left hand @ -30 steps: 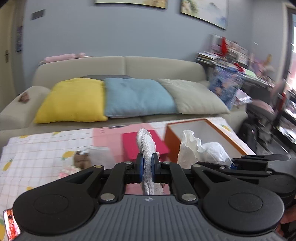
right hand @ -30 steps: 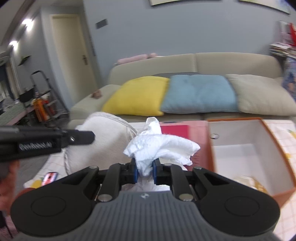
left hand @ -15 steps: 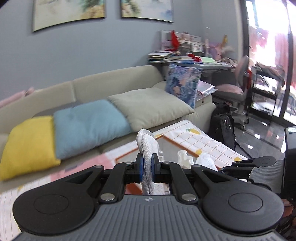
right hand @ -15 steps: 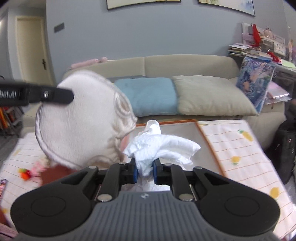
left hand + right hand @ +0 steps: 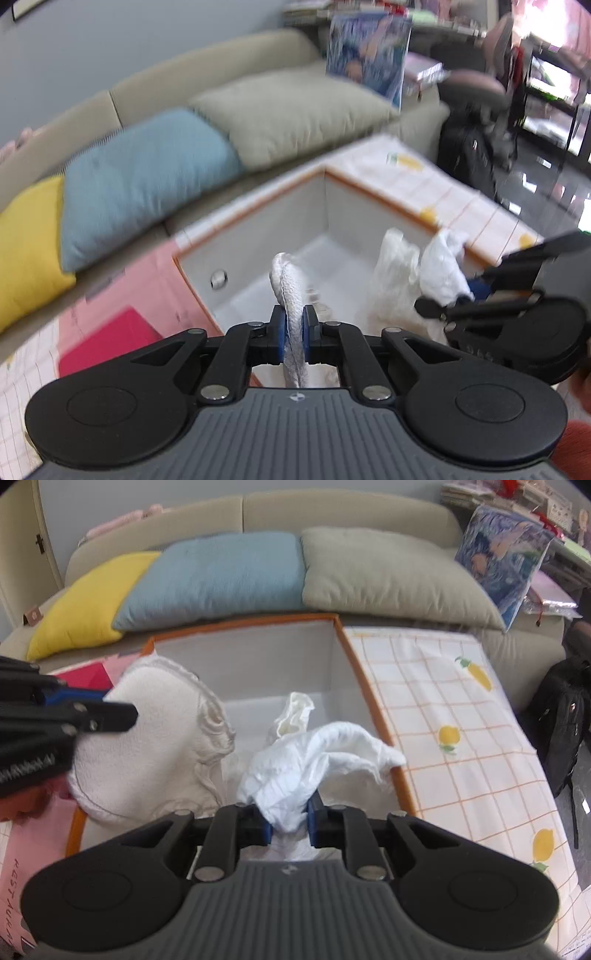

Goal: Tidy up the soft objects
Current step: 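Carry the white pad and white cloth over the orange box, then open both grippers to drop the pad and cloth into the box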

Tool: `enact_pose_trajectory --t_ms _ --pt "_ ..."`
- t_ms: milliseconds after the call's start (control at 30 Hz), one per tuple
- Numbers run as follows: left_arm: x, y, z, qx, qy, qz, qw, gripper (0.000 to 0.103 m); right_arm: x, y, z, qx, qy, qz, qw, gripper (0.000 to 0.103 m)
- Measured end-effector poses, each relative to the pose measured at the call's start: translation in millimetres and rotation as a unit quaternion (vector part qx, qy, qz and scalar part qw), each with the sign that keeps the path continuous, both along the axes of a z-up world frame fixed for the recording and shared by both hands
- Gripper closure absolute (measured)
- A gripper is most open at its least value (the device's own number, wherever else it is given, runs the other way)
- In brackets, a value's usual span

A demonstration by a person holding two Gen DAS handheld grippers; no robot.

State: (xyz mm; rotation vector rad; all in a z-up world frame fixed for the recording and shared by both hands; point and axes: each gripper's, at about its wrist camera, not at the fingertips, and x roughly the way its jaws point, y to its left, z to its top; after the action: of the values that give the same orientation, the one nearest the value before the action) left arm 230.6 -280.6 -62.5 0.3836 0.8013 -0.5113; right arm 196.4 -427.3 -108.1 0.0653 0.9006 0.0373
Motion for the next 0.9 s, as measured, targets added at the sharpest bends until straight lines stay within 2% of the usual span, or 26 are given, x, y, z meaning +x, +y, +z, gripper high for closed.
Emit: enact_pose_trajectory --t_ms 133,233,267,300,367,400,433,467,633,900 --pt "10.2 4.6 -15.0 0.003 0.042 0.010 0.9991 0.088 11.5 3.4 -19.3 -0.002 0.054 -0.001 0.999 0.083" --pt "14.1 5.9 -15.4 0.014 0.050 0.010 0.9986 0.081 12.1 7.0 -28.0 -0.008 0.076 -0.004 0.997 0.080" --pt "15.0 7.3 -14.9 0.013 0.055 0.008 0.9984 0.070 11.4 7.6 -29.9 -0.010 0.081 -0.005 0.997 0.074" --pt "15.2 9.0 -13.6 0.009 0.057 0.005 0.9983 0.056 10.7 8.3 -30.5 -0.011 0.085 -0.008 0.996 0.072" --pt "13.2 12.4 -7.7 -0.001 0.048 0.004 0.9988 0.042 8.6 9.5 -29.5 -0.014 0.093 -0.011 0.995 0.062" --pt "11.4 15.4 -4.0 -0.006 0.042 0.004 0.9991 0.039 8.3 9.7 -28.8 -0.020 0.096 -0.014 0.995 0.057" --pt "10.7 15.2 -0.2 -0.008 0.037 0.005 0.9993 0.037 8.4 10.2 -27.6 -0.027 0.101 -0.017 0.994 0.048" --pt "9.1 17.1 3.8 -0.011 0.033 0.006 0.9994 0.032 8.4 11.1 -25.4 -0.030 0.106 -0.016 0.994 0.047" --pt "-4.8 35.0 33.7 -0.040 0.003 0.006 0.9992 0.026 0.7 19.0 -3.7 -0.053 0.108 -0.009 0.993 0.035" --pt "-44.6 85.3 80.4 -0.085 -0.049 0.015 0.9951 0.021 -36.1 33.7 41.9 -0.068 0.078 -0.033 0.994 0.027"
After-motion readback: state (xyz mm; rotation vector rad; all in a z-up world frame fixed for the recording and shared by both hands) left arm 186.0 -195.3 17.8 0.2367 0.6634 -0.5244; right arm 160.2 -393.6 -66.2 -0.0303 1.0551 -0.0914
